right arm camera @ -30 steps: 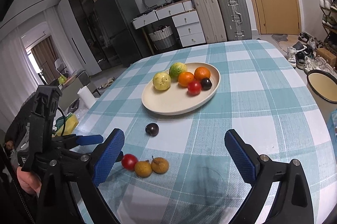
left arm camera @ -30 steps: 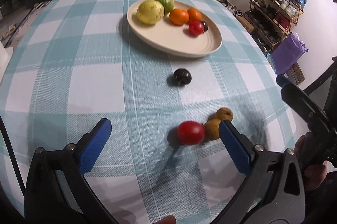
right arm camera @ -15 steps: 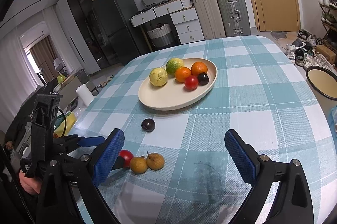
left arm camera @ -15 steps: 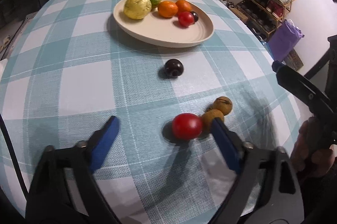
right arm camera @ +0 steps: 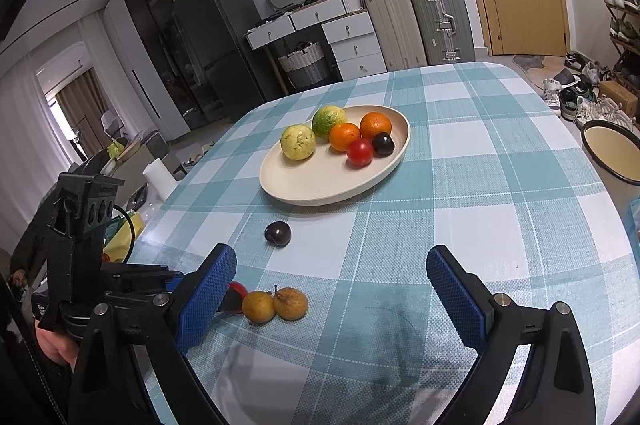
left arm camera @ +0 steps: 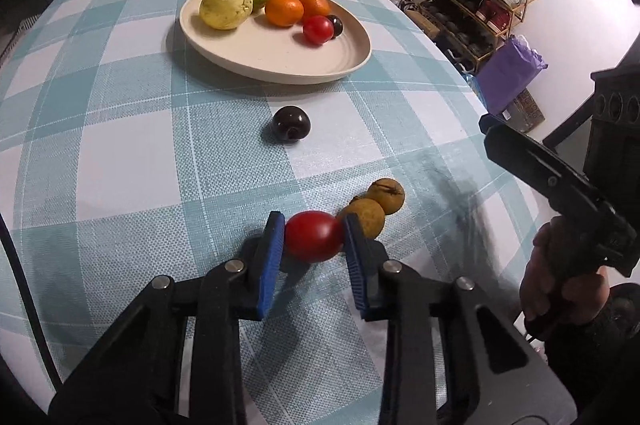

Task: Organize fruits
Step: 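Grasp the second red tomato with the left tool while the right tool grasps the other dark plum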

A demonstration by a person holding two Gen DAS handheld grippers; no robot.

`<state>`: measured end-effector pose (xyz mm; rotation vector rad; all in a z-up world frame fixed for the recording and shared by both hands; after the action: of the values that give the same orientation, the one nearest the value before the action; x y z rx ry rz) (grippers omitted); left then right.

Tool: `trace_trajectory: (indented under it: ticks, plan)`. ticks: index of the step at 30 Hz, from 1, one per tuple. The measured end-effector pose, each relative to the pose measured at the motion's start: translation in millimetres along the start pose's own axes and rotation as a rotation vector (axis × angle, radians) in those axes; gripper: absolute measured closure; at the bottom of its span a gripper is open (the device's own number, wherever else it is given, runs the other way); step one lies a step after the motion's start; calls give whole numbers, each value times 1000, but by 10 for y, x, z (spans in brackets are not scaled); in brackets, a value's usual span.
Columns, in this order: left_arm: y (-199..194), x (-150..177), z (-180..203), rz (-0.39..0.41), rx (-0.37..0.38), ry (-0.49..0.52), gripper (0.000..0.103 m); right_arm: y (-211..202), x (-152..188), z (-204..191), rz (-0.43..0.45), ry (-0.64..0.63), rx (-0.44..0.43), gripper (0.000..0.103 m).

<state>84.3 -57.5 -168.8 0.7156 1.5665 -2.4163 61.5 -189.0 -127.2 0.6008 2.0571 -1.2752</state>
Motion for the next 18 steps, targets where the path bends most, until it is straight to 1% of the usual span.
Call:
trace_trajectory:
  ticks: [4,11,18]
  plan:
    - [-29,-8,-50,3,-1,-19,76,5,0,-10,-1,-10,5,5]
    - [-177,-44,-162,31,8,-41,76,26,-12,-24,-6,-8,3,5]
    - [-294,-66,-364,49,-12,-70,76,287,-18,-182,-63,-23,-30,5]
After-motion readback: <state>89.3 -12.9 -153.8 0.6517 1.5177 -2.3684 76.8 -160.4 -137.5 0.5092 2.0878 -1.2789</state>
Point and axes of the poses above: each gripper's, at about its wrist camera, not at the fingertips, and y roughly the way its jaws point, z to its right, x to its underside, the point moved 6 cm from there along y, roughly the way its jaws point
